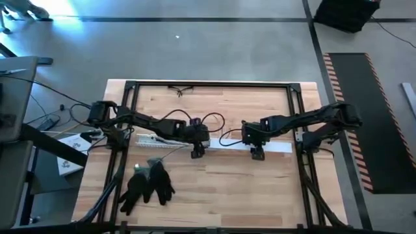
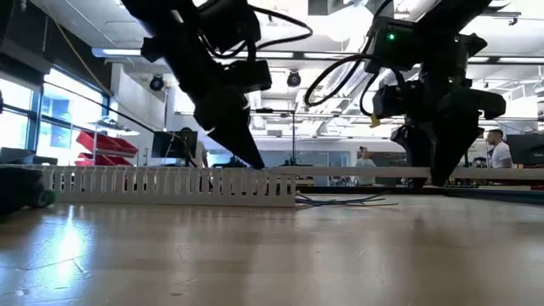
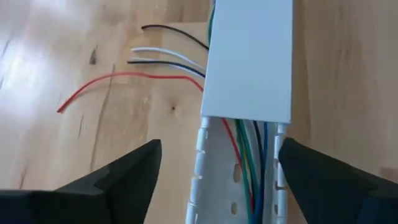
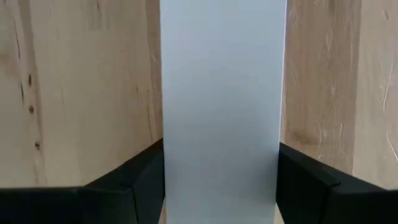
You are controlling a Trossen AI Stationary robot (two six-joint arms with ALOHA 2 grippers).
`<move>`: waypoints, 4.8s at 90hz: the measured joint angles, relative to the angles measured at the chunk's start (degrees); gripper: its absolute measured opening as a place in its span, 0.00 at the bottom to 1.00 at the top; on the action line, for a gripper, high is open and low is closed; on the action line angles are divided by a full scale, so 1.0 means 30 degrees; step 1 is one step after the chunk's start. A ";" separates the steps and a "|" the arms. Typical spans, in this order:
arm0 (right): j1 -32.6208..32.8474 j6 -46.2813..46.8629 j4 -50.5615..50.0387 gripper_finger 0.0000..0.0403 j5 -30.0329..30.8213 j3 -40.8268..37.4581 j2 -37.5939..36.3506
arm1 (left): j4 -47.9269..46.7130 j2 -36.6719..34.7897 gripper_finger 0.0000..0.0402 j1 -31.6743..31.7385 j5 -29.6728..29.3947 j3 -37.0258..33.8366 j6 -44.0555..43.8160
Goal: Ziptie cables
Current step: Close the white cable duct
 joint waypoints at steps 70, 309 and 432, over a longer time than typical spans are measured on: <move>-0.0005 -0.0153 0.0656 0.55 0.0015 0.0000 0.0000 | -0.0480 0.1166 0.63 -0.0386 0.0247 -0.0032 -0.2103; -0.3802 1.0856 -1.1371 0.10 0.2908 -0.1703 -0.2419 | -0.2750 0.1201 0.57 -0.1268 -0.0981 -0.0032 -0.3096; -0.4223 0.8566 -0.8770 0.03 0.2579 -0.2477 -0.2441 | -0.2248 0.1238 0.53 -0.1399 -0.1698 -0.0054 -0.2225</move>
